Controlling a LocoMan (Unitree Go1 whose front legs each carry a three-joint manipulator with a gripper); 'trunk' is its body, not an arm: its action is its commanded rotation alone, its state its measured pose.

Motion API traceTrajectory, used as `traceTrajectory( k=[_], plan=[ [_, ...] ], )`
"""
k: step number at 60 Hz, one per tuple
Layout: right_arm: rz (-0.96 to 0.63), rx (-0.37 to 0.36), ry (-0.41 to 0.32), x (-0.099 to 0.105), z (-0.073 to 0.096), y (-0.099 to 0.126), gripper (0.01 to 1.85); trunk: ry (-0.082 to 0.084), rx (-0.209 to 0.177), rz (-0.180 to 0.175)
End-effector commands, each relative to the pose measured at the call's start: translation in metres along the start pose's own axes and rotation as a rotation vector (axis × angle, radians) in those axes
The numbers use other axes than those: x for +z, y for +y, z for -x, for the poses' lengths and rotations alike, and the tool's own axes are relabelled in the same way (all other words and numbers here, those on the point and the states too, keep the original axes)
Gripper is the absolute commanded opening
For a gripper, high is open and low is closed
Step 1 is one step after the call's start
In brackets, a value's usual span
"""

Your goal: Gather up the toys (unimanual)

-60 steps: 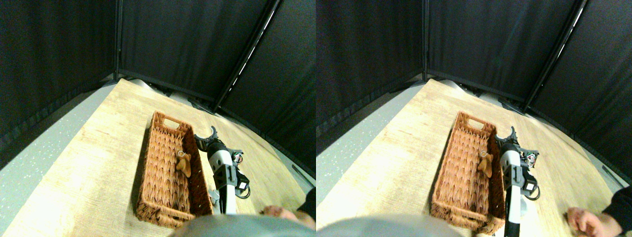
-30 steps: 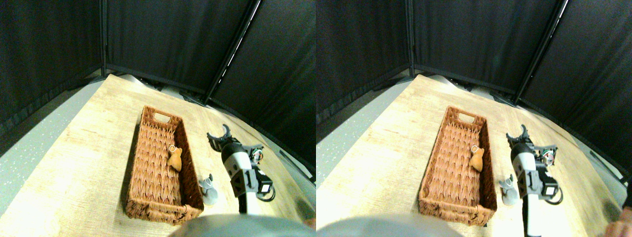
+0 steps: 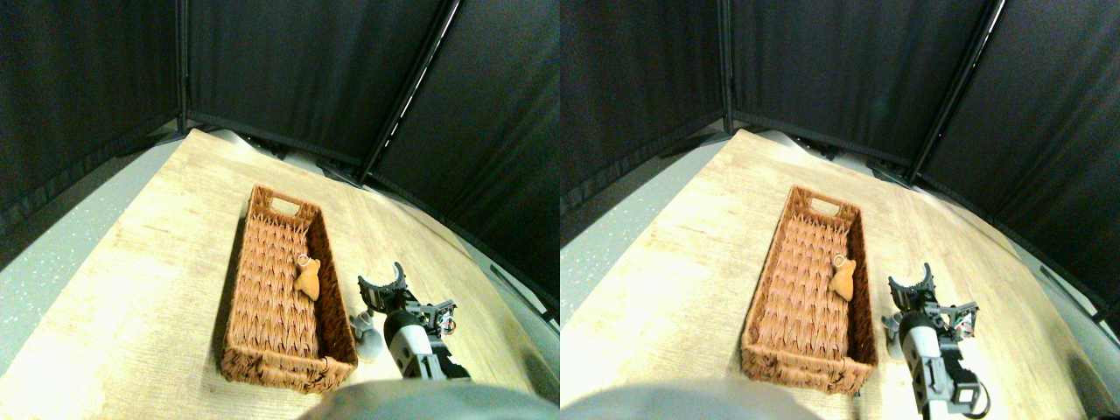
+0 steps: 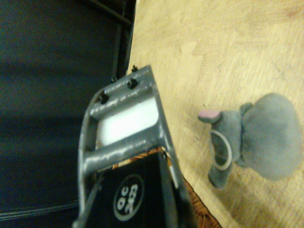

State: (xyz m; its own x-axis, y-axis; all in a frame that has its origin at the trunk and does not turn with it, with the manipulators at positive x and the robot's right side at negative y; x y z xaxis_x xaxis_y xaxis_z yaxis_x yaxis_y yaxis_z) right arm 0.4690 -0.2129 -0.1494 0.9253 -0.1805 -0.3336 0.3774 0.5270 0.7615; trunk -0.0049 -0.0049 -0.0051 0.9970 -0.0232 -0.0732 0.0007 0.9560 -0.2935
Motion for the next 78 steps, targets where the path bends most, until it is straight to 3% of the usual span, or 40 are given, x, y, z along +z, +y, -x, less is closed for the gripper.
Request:
traceTrajectory(
  k=[1,6,11,14,18,22,39,47,56,60,71,78],
  plan=[
    [-0.03,0.014,-0.002,-0.002,-0.003,0.001,0.75,0.025,0.015,0.026],
    [-0.03,0.012,0.027,-0.005,-0.001,-0.004,0.78,0.025,0.018,0.027],
    [-0.065,0.02,-0.003,-0.009,0.004,-0.01,0.87,0.02,0.021,0.031],
    [-0.132,0.087,-0.02,-0.016,0.006,-0.019,0.89,0.02,0.021,0.031],
    [-0.151,0.101,-0.056,-0.023,0.01,-0.027,0.91,0.024,0.029,0.029],
    [-0.144,0.128,-0.119,-0.027,0.014,-0.035,0.71,0.027,0.027,0.021],
    [-0.139,0.336,-0.226,-0.019,0.0,-0.042,0.59,0.026,0.009,0.005],
    [-0.18,0.335,-0.266,-0.022,-0.004,-0.05,0.52,0.029,0.008,-0.004],
    [-0.125,0.351,-0.273,-0.029,-0.01,-0.047,0.58,0.029,-0.001,-0.018],
    [-0.032,0.311,-0.31,-0.031,-0.012,-0.04,0.58,0.031,-0.007,-0.022],
    [0.062,0.278,-0.295,-0.035,-0.026,-0.035,0.63,0.036,-0.014,-0.031],
    [0.051,0.344,-0.319,-0.036,-0.03,-0.031,0.54,0.036,-0.018,-0.038]
  ],
)
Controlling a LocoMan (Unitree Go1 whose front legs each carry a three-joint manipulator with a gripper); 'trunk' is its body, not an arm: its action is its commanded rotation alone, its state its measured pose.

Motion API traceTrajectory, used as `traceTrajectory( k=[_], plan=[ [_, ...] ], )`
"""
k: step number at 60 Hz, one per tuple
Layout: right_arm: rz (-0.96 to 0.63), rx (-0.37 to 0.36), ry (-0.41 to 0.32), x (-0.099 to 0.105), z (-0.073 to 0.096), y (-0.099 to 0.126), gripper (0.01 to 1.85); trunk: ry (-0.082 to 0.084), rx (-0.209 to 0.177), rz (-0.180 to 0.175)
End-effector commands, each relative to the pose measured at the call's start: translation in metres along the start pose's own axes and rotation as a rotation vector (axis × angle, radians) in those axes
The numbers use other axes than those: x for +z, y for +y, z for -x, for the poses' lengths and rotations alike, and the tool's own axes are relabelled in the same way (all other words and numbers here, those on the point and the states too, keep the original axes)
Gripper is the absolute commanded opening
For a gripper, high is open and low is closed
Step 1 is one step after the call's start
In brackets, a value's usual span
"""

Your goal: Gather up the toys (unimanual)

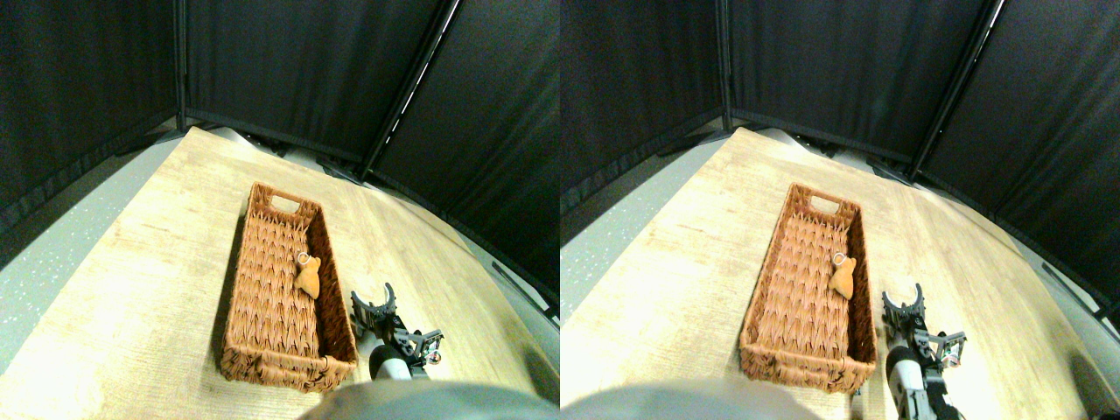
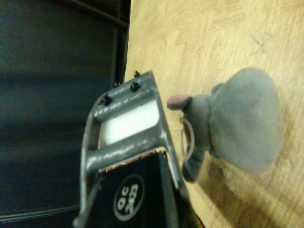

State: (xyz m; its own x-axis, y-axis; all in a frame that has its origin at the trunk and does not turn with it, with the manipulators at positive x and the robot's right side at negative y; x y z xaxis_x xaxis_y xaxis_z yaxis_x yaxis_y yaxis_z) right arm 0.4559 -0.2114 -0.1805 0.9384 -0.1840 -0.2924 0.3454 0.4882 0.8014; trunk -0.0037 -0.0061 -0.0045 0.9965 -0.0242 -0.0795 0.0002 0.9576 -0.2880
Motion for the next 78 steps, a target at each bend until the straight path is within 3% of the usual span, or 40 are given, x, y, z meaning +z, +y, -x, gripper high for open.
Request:
traceTrajectory(
  k=[1,6,9,20,29,36,38,43,47,56,59,65,72,78],
  plan=[
    [0.086,0.334,-0.285,-0.018,-0.032,-0.004,0.52,0.03,-0.019,-0.033],
    [0.2,0.378,-0.318,-0.02,-0.032,-0.003,0.5,0.028,-0.022,-0.036],
    [0.132,0.377,-0.321,-0.026,-0.029,-0.006,0.52,0.029,-0.025,-0.04],
    [0.166,0.328,-0.353,-0.031,-0.025,-0.021,0.47,0.03,-0.025,-0.04],
    [0.024,0.312,-0.285,-0.022,-0.016,-0.015,0.54,0.034,-0.027,-0.042],
    [0.023,0.347,-0.263,-0.022,-0.009,-0.01,0.57,0.037,-0.025,-0.045],
    [0.103,0.366,-0.267,-0.024,-0.007,-0.01,0.51,0.036,-0.028,-0.046],
    [0.109,0.381,-0.261,-0.031,-0.012,-0.019,0.48,0.035,-0.031,-0.046],
    [0.095,0.326,-0.308,-0.038,-0.014,-0.031,0.5,0.032,-0.029,-0.046],
    [0.014,0.248,-0.337,-0.036,-0.017,-0.054,0.53,0.035,-0.03,-0.048],
    [-0.05,0.216,-0.336,-0.034,-0.014,-0.061,0.55,0.034,-0.028,-0.048],
    [-0.02,0.179,-0.321,-0.027,-0.009,-0.071,0.49,0.036,-0.024,-0.049],
    [0.043,0.157,-0.312,-0.016,-0.004,-0.072,0.47,0.041,-0.029,-0.053],
    [-0.044,0.176,-0.264,-0.008,0.001,-0.06,0.5,0.043,-0.036,-0.058]
  ],
)
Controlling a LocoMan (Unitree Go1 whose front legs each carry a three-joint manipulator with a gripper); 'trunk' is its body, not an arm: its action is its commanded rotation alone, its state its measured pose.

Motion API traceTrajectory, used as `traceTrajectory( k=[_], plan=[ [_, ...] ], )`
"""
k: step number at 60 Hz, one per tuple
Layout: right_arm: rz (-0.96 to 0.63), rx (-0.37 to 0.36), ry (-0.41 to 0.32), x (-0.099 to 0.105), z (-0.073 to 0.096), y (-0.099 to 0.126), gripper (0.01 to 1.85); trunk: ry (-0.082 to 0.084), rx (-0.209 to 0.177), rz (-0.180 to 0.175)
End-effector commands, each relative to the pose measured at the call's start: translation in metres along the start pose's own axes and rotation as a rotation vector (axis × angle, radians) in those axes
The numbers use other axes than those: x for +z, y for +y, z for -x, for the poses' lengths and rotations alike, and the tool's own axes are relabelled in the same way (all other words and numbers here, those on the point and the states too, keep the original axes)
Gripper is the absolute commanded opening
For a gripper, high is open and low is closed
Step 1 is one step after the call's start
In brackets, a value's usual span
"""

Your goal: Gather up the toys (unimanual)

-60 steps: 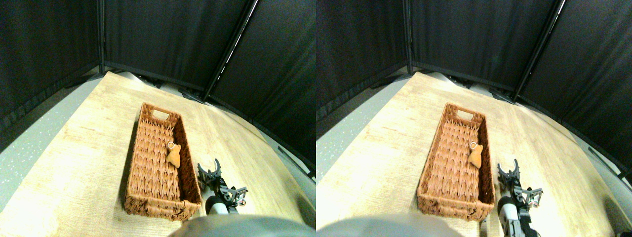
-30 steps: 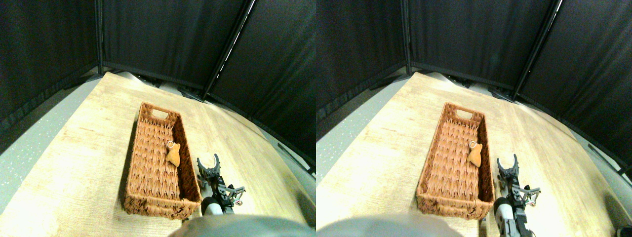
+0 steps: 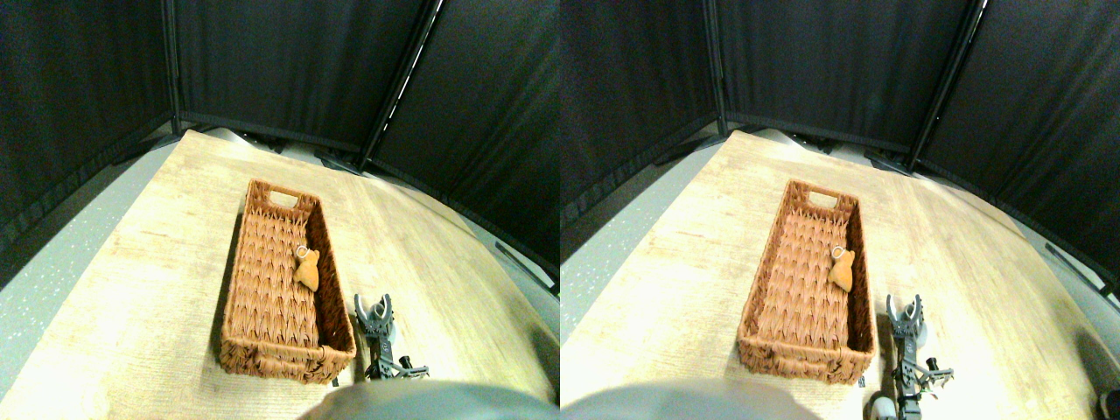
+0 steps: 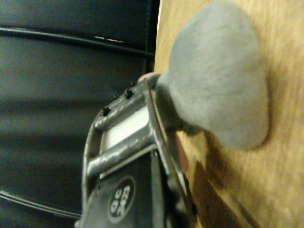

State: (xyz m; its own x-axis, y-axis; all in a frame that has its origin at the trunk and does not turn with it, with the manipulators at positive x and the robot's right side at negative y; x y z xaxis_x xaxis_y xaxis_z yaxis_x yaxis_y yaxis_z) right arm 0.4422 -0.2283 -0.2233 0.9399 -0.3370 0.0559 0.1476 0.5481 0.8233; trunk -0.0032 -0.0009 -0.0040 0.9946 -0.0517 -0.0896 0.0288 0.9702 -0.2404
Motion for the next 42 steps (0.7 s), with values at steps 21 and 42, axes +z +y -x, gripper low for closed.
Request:
traceTrajectory(
  k=[21,42],
  plan=[
    [-0.134,-0.114,0.188,0.01,0.003,0.015,0.66,0.028,-0.015,-0.004],
    [-0.189,-0.075,0.239,0.01,0.001,0.031,0.79,0.032,-0.015,-0.008]
  ],
)
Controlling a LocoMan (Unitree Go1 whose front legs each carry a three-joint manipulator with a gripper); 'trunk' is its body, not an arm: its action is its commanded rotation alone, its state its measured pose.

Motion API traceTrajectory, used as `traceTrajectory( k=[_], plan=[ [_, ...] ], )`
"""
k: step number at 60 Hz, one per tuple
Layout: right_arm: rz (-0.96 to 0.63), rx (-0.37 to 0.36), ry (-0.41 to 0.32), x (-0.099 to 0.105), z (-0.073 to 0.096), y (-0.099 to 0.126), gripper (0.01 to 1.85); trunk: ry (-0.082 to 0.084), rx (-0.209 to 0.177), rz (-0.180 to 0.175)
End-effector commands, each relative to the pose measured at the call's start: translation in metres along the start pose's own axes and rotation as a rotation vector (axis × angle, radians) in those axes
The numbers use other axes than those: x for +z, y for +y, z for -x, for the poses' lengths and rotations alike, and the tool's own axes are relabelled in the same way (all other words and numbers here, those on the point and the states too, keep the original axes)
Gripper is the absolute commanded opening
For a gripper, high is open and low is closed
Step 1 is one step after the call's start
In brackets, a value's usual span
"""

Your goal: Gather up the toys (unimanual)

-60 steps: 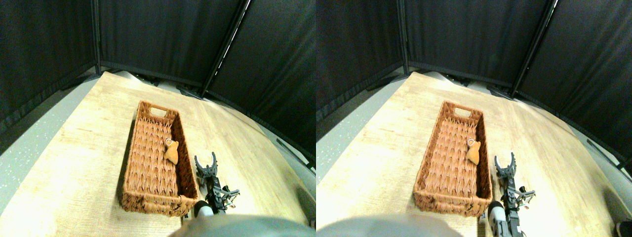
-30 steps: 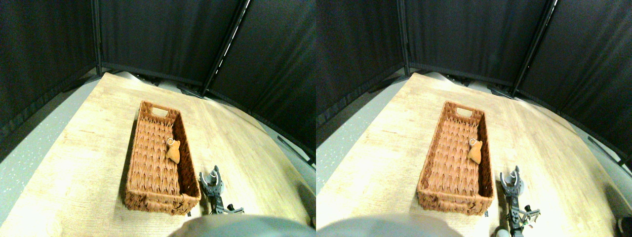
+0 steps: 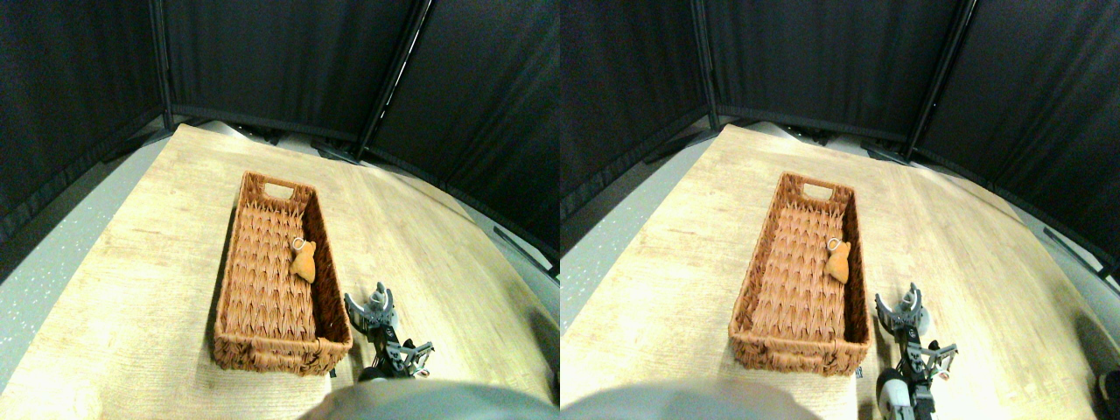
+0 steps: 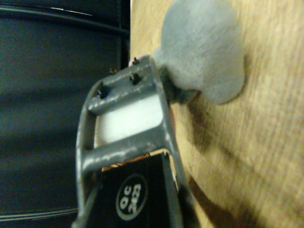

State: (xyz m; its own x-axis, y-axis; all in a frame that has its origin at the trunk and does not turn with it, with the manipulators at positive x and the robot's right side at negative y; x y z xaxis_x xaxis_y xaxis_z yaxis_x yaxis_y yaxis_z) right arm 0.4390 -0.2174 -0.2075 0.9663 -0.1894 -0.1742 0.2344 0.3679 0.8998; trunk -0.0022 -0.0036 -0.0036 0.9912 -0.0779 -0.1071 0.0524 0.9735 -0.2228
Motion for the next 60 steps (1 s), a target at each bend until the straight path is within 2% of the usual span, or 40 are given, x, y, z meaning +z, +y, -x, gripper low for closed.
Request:
traceTrajectory(
  k=[1,6,11,24,34,37,43,49,60],
  plan=[
    [-0.017,0.058,0.005,0.007,-0.001,0.016,0.8,0.009,0.007,0.013],
    [-0.037,0.073,0.006,0.009,-0.002,0.022,0.77,0.009,0.002,0.01],
    [-0.031,0.092,0.038,0.012,-0.007,0.025,0.71,0.009,0.002,0.01],
    [-0.006,0.065,0.024,0.023,-0.011,0.03,0.74,0.01,-0.006,0.013],
    [-0.105,-0.025,0.041,0.029,-0.011,0.014,0.8,0.012,-0.004,0.016],
    [-0.114,-0.039,0.036,0.031,-0.011,0.011,0.84,0.017,-0.005,0.015],
    [-0.168,-0.068,0.006,0.037,-0.011,0.004,0.88,0.015,-0.006,0.016],
    [-0.21,-0.103,-0.032,0.042,-0.01,-0.005,0.85,0.02,-0.003,0.018],
    [-0.216,-0.162,-0.004,0.039,-0.011,-0.018,0.92,0.023,-0.008,0.017]
  ],
)
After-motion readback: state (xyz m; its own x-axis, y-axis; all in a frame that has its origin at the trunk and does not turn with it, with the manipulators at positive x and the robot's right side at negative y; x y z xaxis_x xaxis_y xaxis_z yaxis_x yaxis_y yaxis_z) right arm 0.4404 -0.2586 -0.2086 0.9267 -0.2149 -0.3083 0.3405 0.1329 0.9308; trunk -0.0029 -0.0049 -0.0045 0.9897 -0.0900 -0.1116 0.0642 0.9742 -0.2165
